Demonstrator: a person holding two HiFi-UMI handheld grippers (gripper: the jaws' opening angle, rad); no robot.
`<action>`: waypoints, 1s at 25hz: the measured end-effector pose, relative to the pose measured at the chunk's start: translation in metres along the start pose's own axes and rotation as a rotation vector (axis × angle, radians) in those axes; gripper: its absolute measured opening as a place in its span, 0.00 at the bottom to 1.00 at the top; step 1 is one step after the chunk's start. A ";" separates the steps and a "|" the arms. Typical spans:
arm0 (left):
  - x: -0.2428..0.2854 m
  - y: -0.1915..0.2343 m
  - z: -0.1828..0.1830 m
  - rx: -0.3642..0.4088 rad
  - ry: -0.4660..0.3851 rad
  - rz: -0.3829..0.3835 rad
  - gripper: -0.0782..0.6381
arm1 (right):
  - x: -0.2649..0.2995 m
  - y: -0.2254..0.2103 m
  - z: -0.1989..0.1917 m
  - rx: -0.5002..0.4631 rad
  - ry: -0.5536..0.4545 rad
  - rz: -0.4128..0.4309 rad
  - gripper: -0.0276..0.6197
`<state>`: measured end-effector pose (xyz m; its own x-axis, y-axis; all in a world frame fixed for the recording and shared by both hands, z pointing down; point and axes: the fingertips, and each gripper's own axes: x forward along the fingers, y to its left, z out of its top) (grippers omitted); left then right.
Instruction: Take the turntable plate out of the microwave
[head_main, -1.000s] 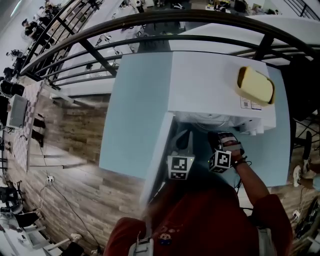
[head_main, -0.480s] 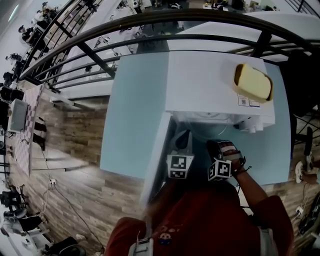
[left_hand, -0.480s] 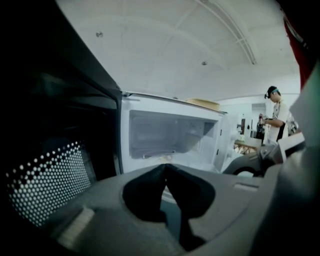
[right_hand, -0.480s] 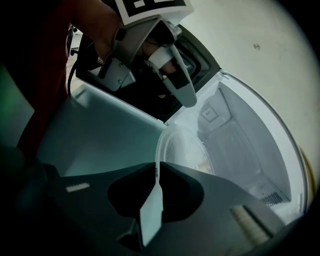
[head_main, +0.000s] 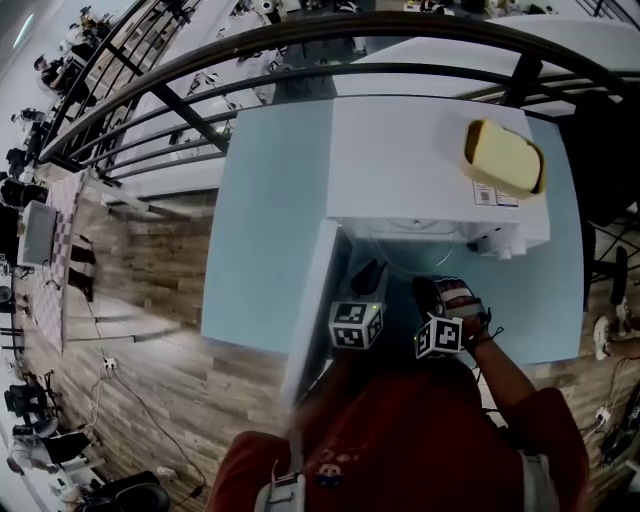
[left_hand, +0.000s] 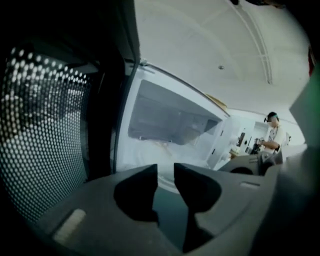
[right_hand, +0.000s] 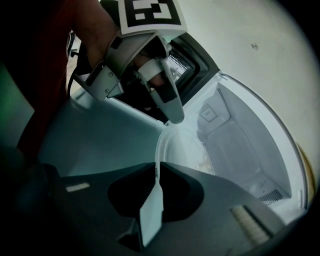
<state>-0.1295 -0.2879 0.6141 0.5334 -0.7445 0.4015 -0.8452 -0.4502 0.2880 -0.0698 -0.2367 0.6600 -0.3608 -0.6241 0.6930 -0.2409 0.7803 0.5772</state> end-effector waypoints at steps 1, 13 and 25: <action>0.002 0.001 -0.004 -0.037 0.012 -0.003 0.27 | 0.000 0.000 -0.001 0.002 -0.001 0.000 0.08; 0.039 0.012 -0.042 -0.523 0.047 -0.083 0.45 | 0.000 0.001 -0.005 0.014 -0.017 -0.010 0.08; 0.075 0.003 -0.030 -0.751 -0.006 -0.196 0.43 | -0.011 0.005 -0.006 0.006 -0.025 -0.004 0.08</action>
<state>-0.0909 -0.3305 0.6712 0.6685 -0.6895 0.2787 -0.4851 -0.1202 0.8662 -0.0620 -0.2266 0.6579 -0.3826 -0.6257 0.6798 -0.2478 0.7783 0.5769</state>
